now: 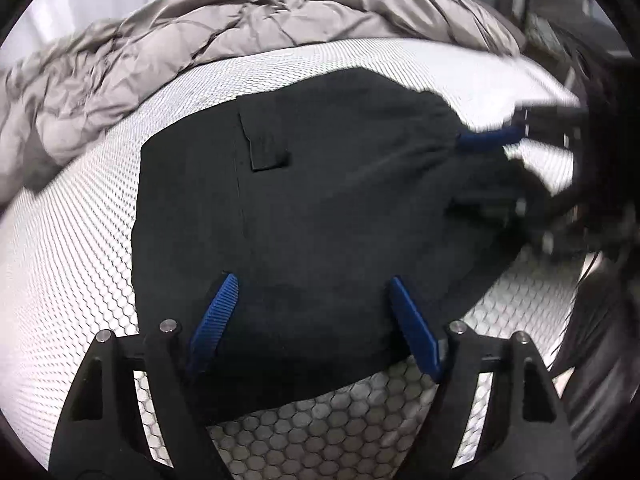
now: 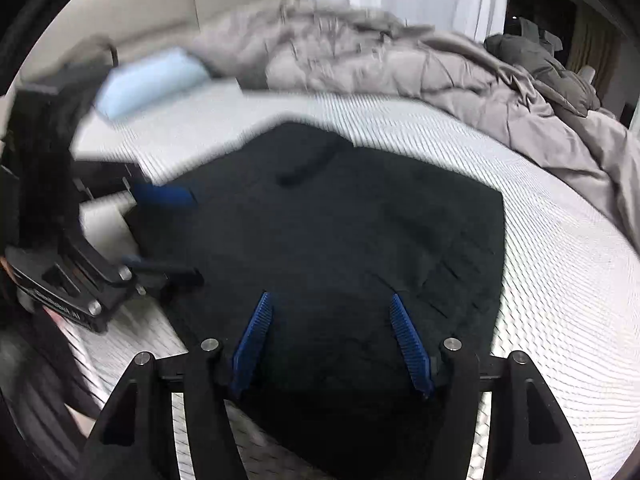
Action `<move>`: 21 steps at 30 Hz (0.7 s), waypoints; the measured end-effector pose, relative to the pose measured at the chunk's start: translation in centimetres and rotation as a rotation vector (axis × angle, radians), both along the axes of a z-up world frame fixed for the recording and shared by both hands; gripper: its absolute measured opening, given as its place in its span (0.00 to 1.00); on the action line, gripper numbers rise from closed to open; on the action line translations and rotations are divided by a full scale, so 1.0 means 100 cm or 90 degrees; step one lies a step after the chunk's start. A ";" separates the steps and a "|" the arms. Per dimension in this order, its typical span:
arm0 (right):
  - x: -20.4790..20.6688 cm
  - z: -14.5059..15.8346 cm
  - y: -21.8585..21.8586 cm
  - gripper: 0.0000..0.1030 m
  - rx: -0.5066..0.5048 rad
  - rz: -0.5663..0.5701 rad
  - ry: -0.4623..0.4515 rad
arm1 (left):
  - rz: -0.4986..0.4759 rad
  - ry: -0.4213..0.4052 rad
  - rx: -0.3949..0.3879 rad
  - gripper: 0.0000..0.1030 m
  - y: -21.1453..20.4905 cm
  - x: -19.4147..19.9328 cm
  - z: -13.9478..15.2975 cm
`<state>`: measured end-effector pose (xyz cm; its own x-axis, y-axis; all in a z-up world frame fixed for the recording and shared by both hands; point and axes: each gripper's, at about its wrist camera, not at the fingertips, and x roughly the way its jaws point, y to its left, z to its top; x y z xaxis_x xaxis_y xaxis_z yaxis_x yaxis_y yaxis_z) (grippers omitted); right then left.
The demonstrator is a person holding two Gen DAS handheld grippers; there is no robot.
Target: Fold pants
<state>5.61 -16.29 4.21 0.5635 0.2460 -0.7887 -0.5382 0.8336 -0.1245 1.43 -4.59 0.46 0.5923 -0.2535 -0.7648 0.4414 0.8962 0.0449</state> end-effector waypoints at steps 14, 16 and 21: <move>0.022 0.017 -0.103 0.67 0.457 -0.060 0.170 | 0.040 -0.012 -0.174 0.76 0.028 0.003 0.040; 0.030 0.010 -0.095 0.65 0.451 -0.067 0.196 | 0.050 -0.018 -0.182 0.75 0.018 0.007 0.043; 0.042 -0.006 -0.086 0.56 0.465 -0.078 0.235 | 0.023 0.019 -0.171 0.76 -0.035 0.022 0.024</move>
<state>9.83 -24.86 3.59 0.3553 0.7221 -0.5936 -0.3390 0.6913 0.6381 3.66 -8.07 2.90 0.5828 -0.4286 -0.6904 0.4070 0.8893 -0.2085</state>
